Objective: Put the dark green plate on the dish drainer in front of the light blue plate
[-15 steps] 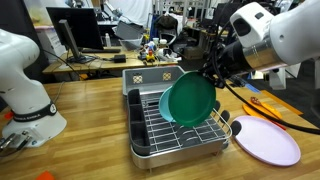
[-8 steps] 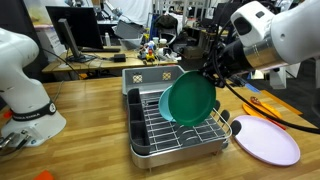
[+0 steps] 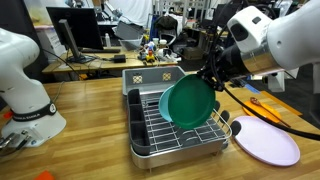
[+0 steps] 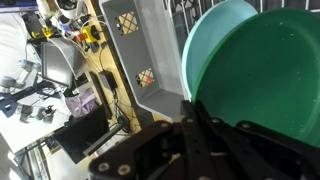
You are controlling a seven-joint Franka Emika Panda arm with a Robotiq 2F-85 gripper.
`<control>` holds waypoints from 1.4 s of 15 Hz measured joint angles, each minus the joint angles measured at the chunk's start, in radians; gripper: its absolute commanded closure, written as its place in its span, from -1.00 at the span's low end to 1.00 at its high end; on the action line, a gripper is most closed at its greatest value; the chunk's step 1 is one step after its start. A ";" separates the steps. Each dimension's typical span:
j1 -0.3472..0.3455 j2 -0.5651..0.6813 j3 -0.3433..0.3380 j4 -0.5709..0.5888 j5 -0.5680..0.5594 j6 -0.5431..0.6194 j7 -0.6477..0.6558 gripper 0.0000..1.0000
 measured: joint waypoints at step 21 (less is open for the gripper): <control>-0.166 -0.021 0.173 0.119 -0.001 -0.075 -0.110 0.97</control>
